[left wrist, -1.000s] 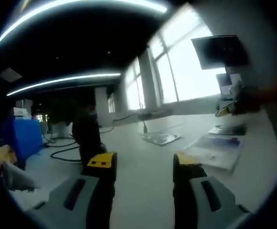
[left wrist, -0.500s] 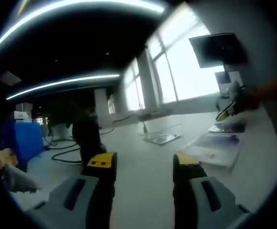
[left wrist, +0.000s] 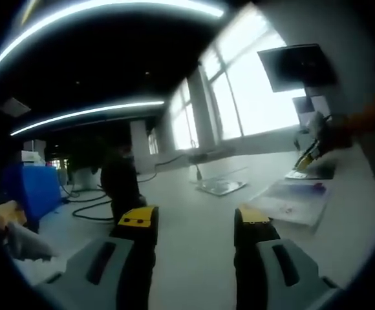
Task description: Clip sheet goods on table flip sheet goods clip sheet goods scan sheet goods put sheet goods back to table
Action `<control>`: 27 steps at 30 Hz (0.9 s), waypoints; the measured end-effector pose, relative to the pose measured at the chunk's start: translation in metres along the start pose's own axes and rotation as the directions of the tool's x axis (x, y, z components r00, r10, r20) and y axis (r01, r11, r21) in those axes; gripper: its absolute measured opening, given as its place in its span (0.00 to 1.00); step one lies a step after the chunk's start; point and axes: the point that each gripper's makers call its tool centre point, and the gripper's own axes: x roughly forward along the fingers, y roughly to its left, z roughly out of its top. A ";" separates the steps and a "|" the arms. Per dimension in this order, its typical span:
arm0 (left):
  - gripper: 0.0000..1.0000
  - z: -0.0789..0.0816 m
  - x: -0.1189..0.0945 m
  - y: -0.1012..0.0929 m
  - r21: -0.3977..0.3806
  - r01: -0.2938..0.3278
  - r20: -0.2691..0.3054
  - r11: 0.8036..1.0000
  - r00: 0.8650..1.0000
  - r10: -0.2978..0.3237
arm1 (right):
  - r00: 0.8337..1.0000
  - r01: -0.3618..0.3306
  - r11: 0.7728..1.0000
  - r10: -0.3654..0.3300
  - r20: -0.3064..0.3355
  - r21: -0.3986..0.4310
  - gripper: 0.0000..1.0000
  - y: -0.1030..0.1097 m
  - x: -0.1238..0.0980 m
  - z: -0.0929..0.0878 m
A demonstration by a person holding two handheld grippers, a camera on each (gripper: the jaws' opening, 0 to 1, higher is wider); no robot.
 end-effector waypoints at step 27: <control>0.40 -0.005 0.001 0.001 0.013 -0.012 -0.026 1.000 1.000 0.012 | 0.983 -0.164 0.985 0.159 0.091 0.052 0.00 0.021 -0.012 0.020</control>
